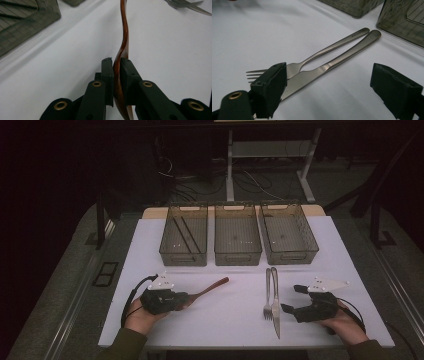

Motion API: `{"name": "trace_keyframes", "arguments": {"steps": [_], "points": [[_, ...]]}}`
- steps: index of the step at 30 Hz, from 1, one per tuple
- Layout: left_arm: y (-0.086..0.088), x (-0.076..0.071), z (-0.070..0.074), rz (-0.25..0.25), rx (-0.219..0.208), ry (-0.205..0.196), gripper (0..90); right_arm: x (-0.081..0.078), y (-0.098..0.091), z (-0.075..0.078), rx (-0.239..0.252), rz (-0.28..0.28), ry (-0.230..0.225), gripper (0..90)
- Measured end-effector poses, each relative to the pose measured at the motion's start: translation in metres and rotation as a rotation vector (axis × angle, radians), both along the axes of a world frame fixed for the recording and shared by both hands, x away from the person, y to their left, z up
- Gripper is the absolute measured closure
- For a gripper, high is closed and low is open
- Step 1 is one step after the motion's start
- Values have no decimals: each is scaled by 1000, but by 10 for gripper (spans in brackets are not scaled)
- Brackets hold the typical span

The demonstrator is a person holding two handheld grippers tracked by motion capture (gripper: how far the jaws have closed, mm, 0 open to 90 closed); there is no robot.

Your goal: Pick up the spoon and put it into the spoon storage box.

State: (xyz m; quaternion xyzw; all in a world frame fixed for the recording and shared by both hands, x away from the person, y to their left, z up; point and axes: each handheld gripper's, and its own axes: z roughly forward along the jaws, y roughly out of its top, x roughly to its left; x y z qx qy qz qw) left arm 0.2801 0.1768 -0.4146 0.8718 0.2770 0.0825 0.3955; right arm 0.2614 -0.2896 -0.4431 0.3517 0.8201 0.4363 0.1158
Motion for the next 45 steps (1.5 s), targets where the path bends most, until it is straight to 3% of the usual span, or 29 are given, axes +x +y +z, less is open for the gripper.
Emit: {"name": "trace_keyframes", "arguments": {"steps": [17,31,45], "points": [[-13,21,9,37,-75,-44,810,0,0,0,-1,3,3,134],[-30,43,29,39,-84,-94,809,0,1,0,3,-2,5,133],[-53,78,49,74,-100,-125,809,0,0,0,10,-8,4,133]]}}
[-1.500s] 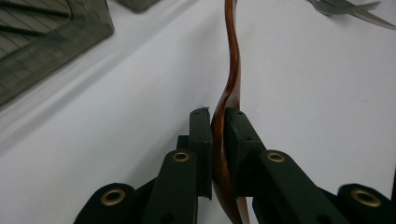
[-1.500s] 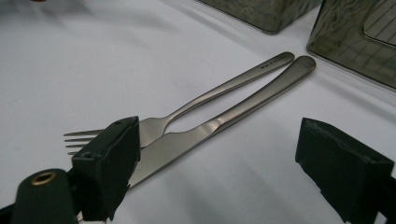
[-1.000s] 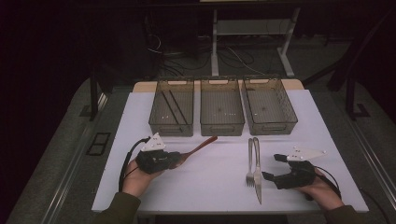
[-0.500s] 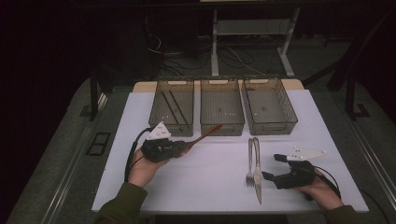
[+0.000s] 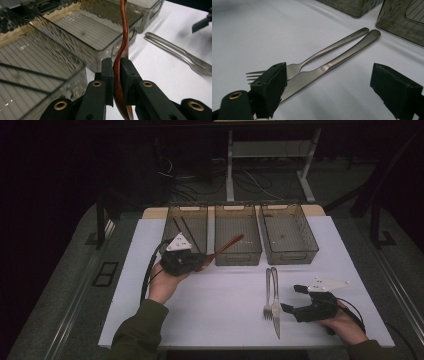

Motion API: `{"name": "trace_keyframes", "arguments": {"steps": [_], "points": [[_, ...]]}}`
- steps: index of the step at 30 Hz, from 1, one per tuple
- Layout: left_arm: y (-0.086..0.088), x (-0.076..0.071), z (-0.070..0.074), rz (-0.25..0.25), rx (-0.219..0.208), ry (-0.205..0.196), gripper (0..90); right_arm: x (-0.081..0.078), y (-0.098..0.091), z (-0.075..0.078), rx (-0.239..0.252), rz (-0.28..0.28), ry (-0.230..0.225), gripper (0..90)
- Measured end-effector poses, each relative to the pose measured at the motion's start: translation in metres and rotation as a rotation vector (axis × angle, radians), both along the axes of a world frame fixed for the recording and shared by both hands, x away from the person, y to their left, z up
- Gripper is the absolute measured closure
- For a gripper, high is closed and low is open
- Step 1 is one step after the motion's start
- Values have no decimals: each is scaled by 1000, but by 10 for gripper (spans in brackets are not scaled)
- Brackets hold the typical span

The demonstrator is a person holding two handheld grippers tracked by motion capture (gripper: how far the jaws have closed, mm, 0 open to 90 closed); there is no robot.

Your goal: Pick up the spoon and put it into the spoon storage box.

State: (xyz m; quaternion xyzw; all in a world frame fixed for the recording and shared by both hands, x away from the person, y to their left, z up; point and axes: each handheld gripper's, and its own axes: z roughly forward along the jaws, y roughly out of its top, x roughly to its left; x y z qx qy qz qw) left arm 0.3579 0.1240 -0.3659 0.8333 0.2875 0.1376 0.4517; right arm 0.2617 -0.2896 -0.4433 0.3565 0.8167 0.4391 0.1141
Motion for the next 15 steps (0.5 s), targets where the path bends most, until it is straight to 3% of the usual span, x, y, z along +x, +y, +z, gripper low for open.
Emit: {"name": "trace_keyframes", "arguments": {"steps": [3,5,15], "points": [[-6,7,4,9,3,-8,809,1,0,0,-2,4,-15,133],[-10,12,7,14,3,-9,810,-1,0,0,4,-2,8,133],[-34,38,13,53,11,-19,809,0,0,0,4,0,1,133]]}}
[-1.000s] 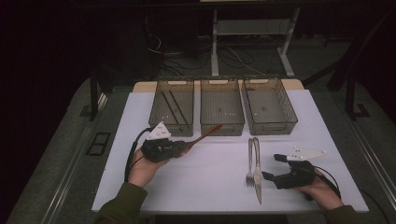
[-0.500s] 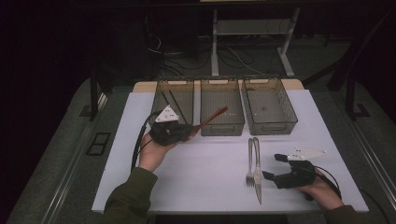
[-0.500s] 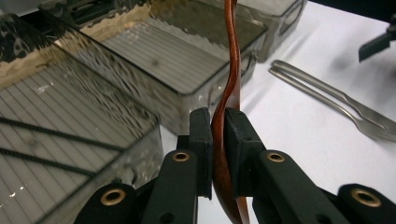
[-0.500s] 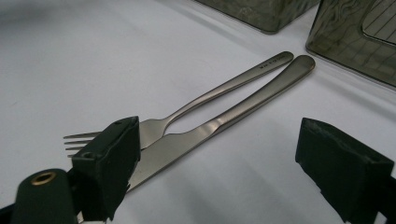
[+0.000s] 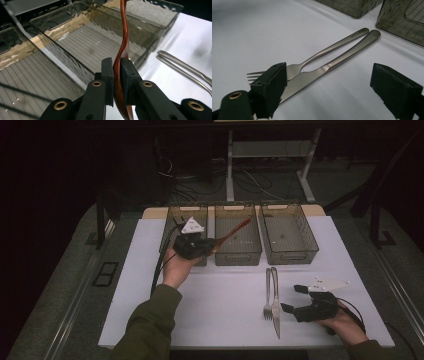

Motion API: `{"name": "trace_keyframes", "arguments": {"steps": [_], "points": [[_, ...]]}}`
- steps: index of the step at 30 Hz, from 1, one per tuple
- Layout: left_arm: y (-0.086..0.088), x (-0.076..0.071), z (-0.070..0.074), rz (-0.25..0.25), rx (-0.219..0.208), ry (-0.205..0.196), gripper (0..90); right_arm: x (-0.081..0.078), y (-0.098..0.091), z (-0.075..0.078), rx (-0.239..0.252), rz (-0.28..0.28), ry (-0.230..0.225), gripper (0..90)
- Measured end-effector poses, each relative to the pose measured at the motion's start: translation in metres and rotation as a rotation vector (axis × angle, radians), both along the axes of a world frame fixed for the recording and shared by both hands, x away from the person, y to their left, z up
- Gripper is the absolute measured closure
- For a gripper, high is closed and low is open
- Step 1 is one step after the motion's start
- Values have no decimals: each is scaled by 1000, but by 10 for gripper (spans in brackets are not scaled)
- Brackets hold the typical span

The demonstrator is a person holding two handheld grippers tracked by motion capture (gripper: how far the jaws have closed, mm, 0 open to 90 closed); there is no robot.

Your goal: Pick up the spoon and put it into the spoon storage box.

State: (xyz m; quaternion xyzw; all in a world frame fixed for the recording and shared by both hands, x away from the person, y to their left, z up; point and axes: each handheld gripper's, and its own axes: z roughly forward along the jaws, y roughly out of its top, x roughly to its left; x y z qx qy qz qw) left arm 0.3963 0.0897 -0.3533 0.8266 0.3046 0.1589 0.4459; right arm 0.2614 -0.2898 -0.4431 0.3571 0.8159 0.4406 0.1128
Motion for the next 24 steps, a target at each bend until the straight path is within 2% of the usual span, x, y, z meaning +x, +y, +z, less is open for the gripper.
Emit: {"name": "trace_keyframes", "arguments": {"steps": [4,5,6,13,14,17,19,21,24], "points": [[-10,11,0,7,21,4,809,0,0,0,1,3,0,133],[-14,14,0,17,9,5,809,0,0,0,0,3,1,134],[-16,16,0,17,24,9,809,0,0,0,1,0,1,134],[-31,33,-3,64,62,37,809,0,-1,1,4,-1,0,133],[-32,37,-4,64,69,35,809,0,-1,0,6,0,1,133],[-39,44,-8,72,94,63,809,-1,0,0,5,2,1,133],[-44,48,-11,67,133,79,809,-1,0,1,5,4,-1,133],[-49,50,-14,67,156,89,808,0,-1,1,8,2,-1,133],[-54,52,-18,63,172,108,807,-1,-2,1,12,-2,-1,133]]}}
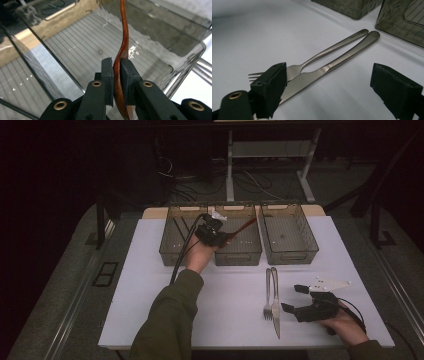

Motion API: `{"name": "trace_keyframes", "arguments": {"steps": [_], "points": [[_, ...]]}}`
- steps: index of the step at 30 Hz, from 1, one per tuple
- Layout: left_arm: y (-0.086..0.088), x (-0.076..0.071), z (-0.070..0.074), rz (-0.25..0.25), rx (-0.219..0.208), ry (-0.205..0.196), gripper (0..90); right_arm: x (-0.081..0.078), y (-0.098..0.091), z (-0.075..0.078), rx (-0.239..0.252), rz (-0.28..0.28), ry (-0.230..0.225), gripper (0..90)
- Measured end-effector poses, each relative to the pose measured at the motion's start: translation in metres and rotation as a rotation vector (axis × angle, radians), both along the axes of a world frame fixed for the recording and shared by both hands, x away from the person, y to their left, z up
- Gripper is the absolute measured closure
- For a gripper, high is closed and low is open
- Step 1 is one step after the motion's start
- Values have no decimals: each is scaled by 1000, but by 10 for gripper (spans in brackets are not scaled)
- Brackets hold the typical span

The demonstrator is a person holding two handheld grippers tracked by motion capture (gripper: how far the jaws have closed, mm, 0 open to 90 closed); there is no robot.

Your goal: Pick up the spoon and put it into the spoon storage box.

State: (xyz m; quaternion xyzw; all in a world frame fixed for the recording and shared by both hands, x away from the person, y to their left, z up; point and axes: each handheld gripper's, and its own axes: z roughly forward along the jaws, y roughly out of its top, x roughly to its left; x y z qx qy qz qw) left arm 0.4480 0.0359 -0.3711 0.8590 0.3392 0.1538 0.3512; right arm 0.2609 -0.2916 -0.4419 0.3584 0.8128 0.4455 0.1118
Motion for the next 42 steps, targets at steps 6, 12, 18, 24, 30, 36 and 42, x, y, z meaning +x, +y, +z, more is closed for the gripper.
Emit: {"name": "trace_keyframes", "arguments": {"steps": [6,12,18,24,30,36,42], "points": [[-5,-1,-6,7,25,21,804,0,0,0,1,1,-1,133],[-4,-1,-3,1,-2,1,628,0,0,0,0,2,-1,134],[0,-4,0,-28,-61,-4,544,0,0,0,0,4,0,133],[10,-12,4,-78,-107,-23,487,0,0,0,0,2,-1,133],[22,-28,4,-105,-182,-30,431,0,0,0,3,-4,6,134],[32,-48,4,-138,-223,-40,386,0,-4,0,3,-15,2,133],[41,-71,2,-177,-239,-49,328,-3,-4,0,-1,-19,0,133]]}}
